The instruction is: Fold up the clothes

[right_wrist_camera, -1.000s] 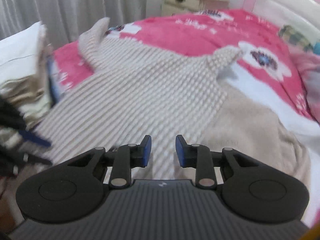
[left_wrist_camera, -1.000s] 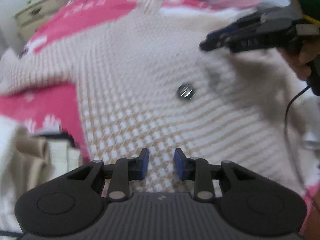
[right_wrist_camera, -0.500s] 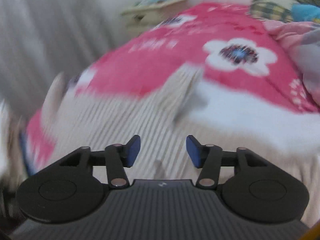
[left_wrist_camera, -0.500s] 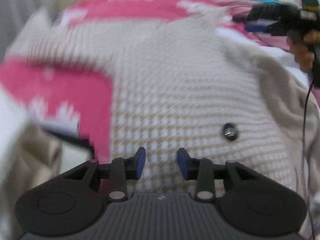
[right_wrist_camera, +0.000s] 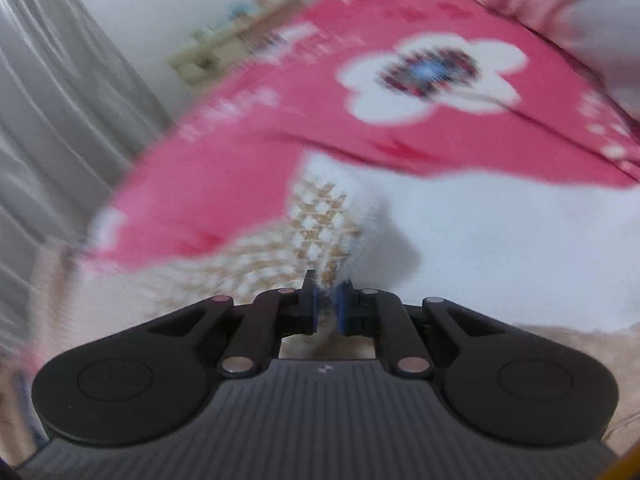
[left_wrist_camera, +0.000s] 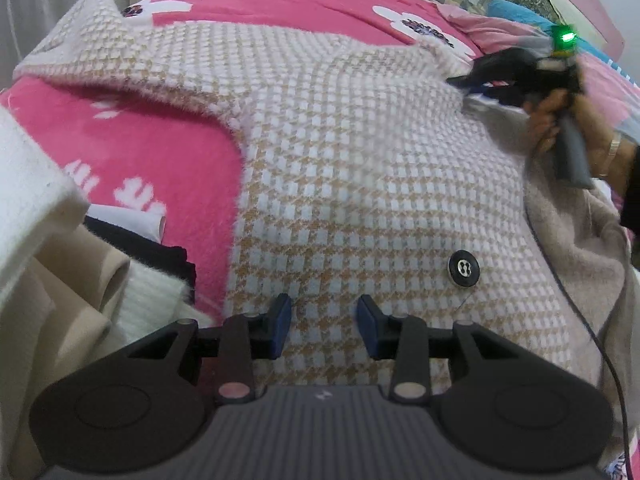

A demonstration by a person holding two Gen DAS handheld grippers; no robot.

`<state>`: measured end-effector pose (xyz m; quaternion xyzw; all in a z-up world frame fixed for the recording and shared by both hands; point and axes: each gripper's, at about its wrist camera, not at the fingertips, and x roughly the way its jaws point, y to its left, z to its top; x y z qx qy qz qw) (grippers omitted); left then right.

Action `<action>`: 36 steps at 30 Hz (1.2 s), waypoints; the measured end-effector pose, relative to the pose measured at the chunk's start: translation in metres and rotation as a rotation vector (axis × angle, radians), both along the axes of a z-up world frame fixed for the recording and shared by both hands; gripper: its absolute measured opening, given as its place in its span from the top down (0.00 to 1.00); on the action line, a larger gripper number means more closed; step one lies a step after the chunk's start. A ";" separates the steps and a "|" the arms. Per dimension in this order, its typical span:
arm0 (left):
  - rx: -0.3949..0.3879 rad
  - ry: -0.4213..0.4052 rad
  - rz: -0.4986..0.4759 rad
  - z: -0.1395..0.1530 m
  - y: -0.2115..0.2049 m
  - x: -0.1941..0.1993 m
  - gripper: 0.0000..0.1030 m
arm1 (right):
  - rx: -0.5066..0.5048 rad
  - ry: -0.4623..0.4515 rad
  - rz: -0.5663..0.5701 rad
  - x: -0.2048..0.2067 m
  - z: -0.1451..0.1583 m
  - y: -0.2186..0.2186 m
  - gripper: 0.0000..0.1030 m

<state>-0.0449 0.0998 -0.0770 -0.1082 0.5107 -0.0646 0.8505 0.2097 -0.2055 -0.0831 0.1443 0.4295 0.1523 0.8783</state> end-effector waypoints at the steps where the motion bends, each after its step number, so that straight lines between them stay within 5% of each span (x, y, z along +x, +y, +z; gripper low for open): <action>1: 0.006 -0.002 -0.006 0.000 0.000 0.000 0.62 | -0.019 0.007 0.001 0.004 -0.006 -0.001 0.89; 5: 0.004 -0.010 -0.015 0.000 0.002 -0.003 0.63 | -0.044 -0.032 -0.048 0.007 0.024 -0.010 0.62; 12: 0.012 -0.014 -0.026 0.000 -0.002 -0.005 0.63 | -0.094 -0.088 -0.119 0.016 0.074 -0.023 0.59; 16: 0.014 -0.012 -0.022 0.000 -0.002 -0.004 0.63 | -0.206 0.054 0.024 0.065 0.049 0.023 0.42; 19: 0.014 -0.015 -0.019 -0.001 -0.002 -0.004 0.63 | -0.285 0.157 0.126 0.100 0.032 0.054 0.51; 20: 0.010 -0.016 -0.015 -0.001 -0.002 -0.004 0.63 | -0.296 0.183 0.146 0.102 0.028 0.055 0.80; 21: 0.005 -0.016 -0.013 -0.001 -0.001 -0.004 0.63 | -0.286 0.189 0.148 0.101 0.027 0.052 0.90; 27: 0.012 -0.022 -0.020 -0.001 0.000 -0.003 0.63 | 0.030 -0.037 -0.056 0.065 0.034 0.008 0.92; 31: 0.012 -0.022 -0.021 -0.001 -0.001 -0.006 0.63 | 0.068 -0.005 -0.156 0.092 -0.006 0.007 0.85; 35: -0.002 -0.019 -0.011 -0.002 0.000 -0.006 0.63 | 0.149 -0.074 -0.397 0.081 0.013 -0.030 0.79; 36: -0.006 -0.018 -0.010 -0.002 0.001 -0.005 0.62 | 0.133 -0.060 -0.359 0.078 0.013 -0.024 0.80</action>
